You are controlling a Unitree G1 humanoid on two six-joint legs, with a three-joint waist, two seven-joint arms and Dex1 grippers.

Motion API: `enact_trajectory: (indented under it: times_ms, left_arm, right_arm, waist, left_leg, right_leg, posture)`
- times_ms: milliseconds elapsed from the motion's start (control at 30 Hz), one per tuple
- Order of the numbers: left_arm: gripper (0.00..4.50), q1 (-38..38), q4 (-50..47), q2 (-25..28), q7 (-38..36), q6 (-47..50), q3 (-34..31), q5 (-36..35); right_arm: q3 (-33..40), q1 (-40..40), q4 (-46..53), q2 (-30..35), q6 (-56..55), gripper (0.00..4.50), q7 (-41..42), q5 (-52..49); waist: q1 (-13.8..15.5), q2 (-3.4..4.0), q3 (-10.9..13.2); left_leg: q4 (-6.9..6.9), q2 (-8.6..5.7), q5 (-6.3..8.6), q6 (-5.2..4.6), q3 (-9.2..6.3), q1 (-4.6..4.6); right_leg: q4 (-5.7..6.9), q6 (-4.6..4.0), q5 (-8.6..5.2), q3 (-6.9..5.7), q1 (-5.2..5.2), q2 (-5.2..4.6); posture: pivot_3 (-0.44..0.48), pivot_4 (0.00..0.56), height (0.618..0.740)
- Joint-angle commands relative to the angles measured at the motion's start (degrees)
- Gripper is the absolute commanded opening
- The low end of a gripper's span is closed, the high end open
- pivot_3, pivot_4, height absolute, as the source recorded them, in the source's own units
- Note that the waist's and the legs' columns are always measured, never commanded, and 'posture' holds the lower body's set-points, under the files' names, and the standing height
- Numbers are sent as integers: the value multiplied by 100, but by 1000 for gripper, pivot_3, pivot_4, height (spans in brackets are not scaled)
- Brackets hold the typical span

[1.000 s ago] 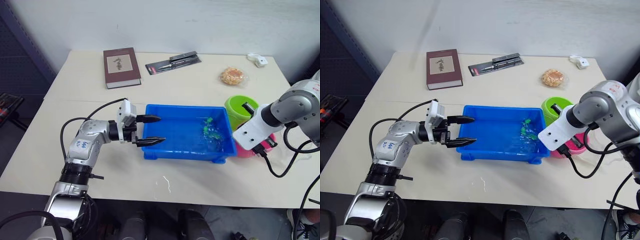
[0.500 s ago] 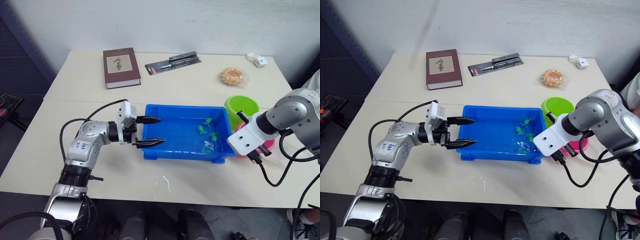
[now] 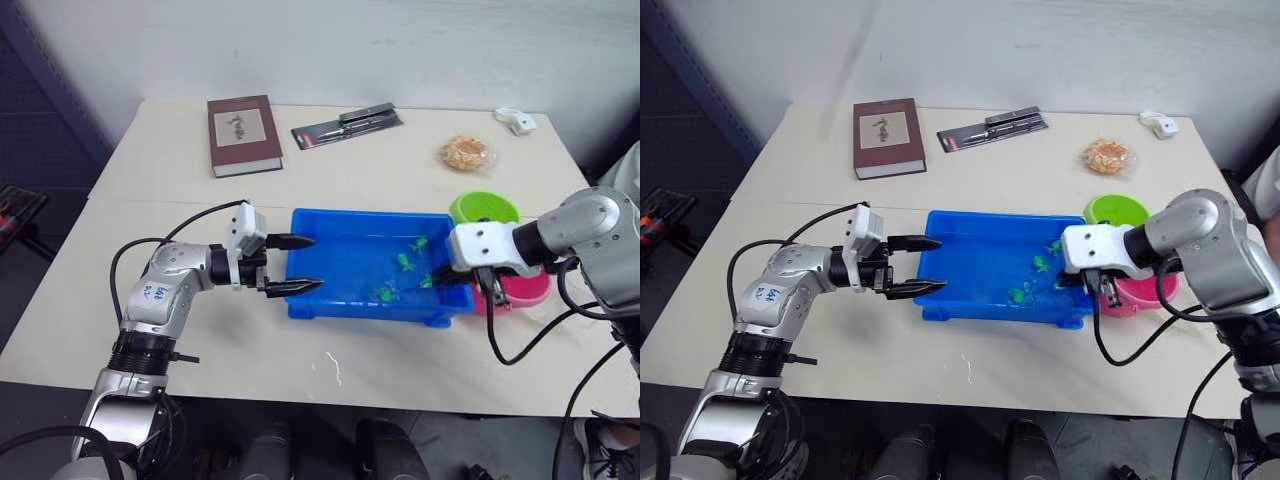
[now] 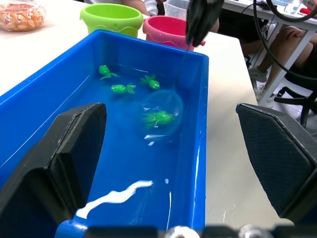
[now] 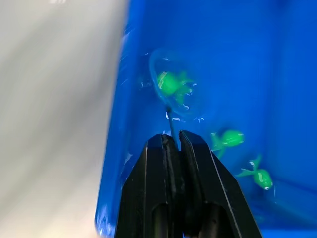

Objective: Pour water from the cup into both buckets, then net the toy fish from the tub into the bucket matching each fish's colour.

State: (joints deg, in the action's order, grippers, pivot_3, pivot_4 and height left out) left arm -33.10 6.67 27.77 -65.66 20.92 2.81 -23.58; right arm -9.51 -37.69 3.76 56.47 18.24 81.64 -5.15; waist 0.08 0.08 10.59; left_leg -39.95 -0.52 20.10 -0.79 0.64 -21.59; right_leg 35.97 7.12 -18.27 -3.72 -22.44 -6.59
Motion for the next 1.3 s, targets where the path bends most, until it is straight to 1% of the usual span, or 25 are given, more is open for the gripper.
enact_trajectory:
  times_ms: [33, 100, 200, 267, 367, 533, 667, 867, 1033, 1200, 1300]
  left_arm:
    - [4488, 15, -239, 80, -9, 0, -131, -136]
    - [4488, 17, -253, 96, -6, 11, -138, -135]
    - [4488, 2, -299, 127, 6, 57, -154, -145]
    - [4488, 9, -310, 138, 3, 60, -173, -153]
    - [4488, 8, -294, 154, -30, 27, -186, -180]
    - [4488, -130, -116, 139, -85, -70, -165, -161]
    - [4488, -220, -17, 99, -97, -110, -138, -146]
    - [4488, -318, 53, 9, -59, -132, -87, -122]
    - [4488, -355, 56, -47, -37, -141, -79, -103]
    - [4488, -320, 11, -87, 25, -166, -115, -112]
    - [4488, -292, -7, -119, 59, -193, -121, -121]
  right_arm:
    - [563, 338, 99, -3, -196, 0, -302, -306]
    - [857, 643, 164, -50, -387, 0, -404, -515]
    - [1442, 1062, 409, -200, -383, 0, -830, -838]
    - [1701, 1284, 612, -280, -446, 0, -999, -1016]
    - [1922, 1689, 762, -273, -1153, 0, -1202, -826]
    - [2237, 2149, 886, -430, -2088, 0, -1949, -445]
    - [2550, 2883, 1222, -539, -2192, 0, -2444, -278]
    - [2777, 3557, 1401, -535, -2620, 0, -2989, 200]
    - [3057, 3925, 1432, -561, -2860, 0, -3332, 406]
    - [3628, 4192, 1411, -502, -3056, 0, -3611, 494]
    - [3964, 4203, 1112, -395, -3369, 0, -3783, 663]
  waist:
    - [10, 0, 0]
    - [21, 0, 0]
    - [25, 0, 0]
    - [24, 0, 0]
    - [24, 0, 0]
    - [22, 0, 0]
    - [68, -1, 0]
    - [123, -1, 0]
    - [125, 0, 0]
    - [126, 0, 0]
    - [125, -1, 0]
  left_leg:
    - [0, 0, 0, 0, 0, 0]
    - [0, -2, 0, 0, 1, 0]
    - [1, -3, 0, 0, 1, 0]
    - [0, -2, 0, 0, 2, 0]
    - [1, -1, 0, 0, 1, 0]
    - [1, -2, 0, 0, 5, 1]
    - [3, -1, 0, 0, 4, 1]
    - [1, -2, 0, -1, 7, 2]
    - [1, -2, 0, -1, 8, 3]
    - [1, -2, 0, -1, 8, 3]
    - [2, -2, 0, -1, 9, 4]
  right_leg:
    - [-1, 0, 0, -1, 0, 0]
    - [-1, 0, 0, 0, 1, -1]
    - [-1, 0, 0, 0, 1, -1]
    - [1, 0, 0, 1, 1, -1]
    - [0, 0, 0, 1, 1, 1]
    - [2, 0, 0, 3, 1, 2]
    - [0, 0, 0, 1, 2, 2]
    - [1, 1, 0, 4, 2, 4]
    - [1, 1, 0, 5, 3, 4]
    - [1, 1, 0, 5, 4, 4]
    - [1, 1, 0, 6, 5, 5]
  posture:
    - [0, 150, 738]
    - [0, 150, 738]
    - [0, 150, 738]
    - [0, 150, 738]
    - [0, 150, 738]
    - [0, 150, 738]
    - [0, 150, 738]
    - [0, 150, 738]
    - [0, 150, 738]
    - [0, 150, 738]
    - [0, 150, 738]
